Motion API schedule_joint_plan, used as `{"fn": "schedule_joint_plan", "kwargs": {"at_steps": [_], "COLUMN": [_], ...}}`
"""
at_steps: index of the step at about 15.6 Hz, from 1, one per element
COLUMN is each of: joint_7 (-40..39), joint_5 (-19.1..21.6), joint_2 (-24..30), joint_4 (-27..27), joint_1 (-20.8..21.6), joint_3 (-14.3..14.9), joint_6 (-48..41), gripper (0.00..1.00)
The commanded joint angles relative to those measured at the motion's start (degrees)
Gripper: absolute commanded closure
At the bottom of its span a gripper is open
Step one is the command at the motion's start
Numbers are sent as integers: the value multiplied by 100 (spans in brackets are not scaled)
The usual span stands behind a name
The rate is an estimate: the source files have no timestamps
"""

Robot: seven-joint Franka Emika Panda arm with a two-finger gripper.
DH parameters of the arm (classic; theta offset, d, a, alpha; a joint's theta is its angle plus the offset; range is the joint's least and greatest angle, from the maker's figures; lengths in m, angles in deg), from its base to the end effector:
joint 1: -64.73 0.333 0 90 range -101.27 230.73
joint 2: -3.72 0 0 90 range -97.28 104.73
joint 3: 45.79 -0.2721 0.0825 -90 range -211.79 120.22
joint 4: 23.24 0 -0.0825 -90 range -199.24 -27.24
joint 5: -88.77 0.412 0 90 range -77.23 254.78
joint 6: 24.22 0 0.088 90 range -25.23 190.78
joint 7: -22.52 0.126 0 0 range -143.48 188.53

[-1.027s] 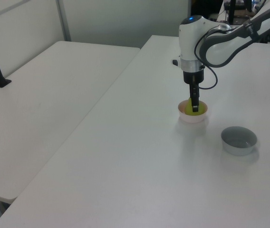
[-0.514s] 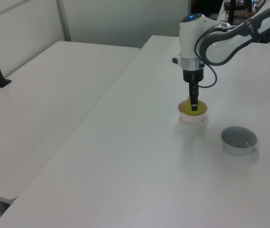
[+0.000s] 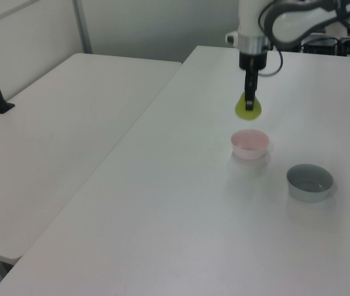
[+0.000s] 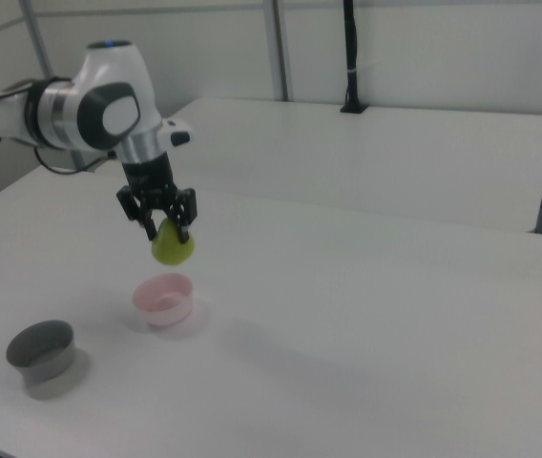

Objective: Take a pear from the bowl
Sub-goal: 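Lift the pear up out of the pink bowl, then carry the pear away from the pink bowl and lower it to the table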

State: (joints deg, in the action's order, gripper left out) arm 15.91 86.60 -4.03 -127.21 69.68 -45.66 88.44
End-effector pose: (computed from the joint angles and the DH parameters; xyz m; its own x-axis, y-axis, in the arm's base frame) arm 0.6199 0.0492 0.3912 0.9771 0.2124 0.0120 0.2118 -0.9766 0.0371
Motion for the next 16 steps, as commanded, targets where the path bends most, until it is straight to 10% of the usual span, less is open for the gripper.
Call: {"fn": "schedule_joint_plan", "kwargs": {"at_steps": [1, 16], "joint_7": [64, -1419], "joint_5": [86, 103], "joint_2": [169, 29], "joint_4": [692, 1344], "joint_1": [-186, -1530], "joint_3": [-4, 22], "joint_6": [-823, -1177], "gripper": [100, 100]}}
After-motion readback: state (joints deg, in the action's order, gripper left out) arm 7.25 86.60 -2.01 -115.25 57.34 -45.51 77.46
